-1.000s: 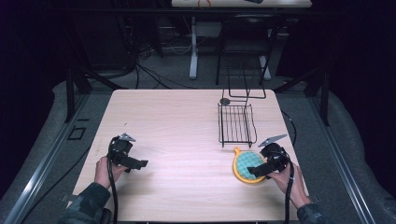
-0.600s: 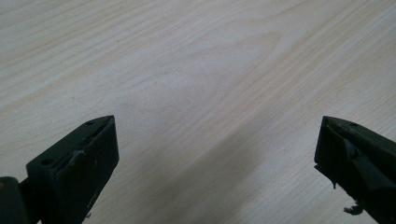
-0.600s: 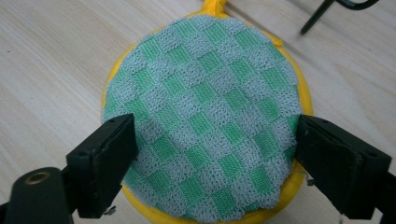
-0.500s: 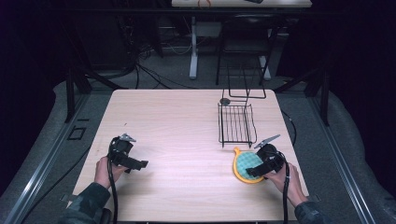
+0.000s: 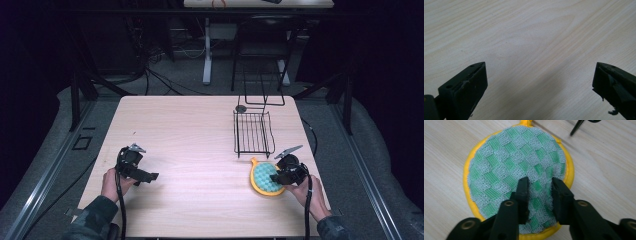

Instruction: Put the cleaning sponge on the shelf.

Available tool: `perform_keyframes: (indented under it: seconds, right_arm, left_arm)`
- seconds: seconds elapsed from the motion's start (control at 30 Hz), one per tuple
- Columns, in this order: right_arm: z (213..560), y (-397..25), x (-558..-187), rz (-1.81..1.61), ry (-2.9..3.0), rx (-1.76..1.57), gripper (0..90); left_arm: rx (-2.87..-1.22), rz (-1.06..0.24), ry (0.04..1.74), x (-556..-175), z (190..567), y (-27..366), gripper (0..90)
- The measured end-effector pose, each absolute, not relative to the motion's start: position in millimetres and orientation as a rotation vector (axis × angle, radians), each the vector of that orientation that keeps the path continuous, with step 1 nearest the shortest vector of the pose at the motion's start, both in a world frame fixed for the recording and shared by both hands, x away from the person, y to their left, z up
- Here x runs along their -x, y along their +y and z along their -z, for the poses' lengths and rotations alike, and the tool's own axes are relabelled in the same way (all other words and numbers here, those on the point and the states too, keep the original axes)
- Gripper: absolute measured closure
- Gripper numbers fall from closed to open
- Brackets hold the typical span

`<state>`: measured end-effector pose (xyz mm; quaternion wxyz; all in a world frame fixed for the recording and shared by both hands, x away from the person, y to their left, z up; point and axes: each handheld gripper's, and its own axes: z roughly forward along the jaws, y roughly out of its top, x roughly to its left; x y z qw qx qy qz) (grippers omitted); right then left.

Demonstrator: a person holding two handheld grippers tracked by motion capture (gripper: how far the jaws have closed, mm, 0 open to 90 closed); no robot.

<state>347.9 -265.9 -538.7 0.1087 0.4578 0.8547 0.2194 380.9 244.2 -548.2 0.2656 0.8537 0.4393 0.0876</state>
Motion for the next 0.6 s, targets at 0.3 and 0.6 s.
perform_keyframes:
  seconds: [0.3,0.6]
  right_arm:
    - [537.5,-265.9,-345.6,-0.654,2.469,-1.359,85.9]
    - [526.8,-270.5,-342.0,-0.712,2.442,-1.366,87.6]
  left_arm:
    - [-2.313,-0.24,1.181,-381.1,548.4,244.1,0.0]
    - [-2.309,-0.235,1.183,-381.4,548.5,244.8,0.0]
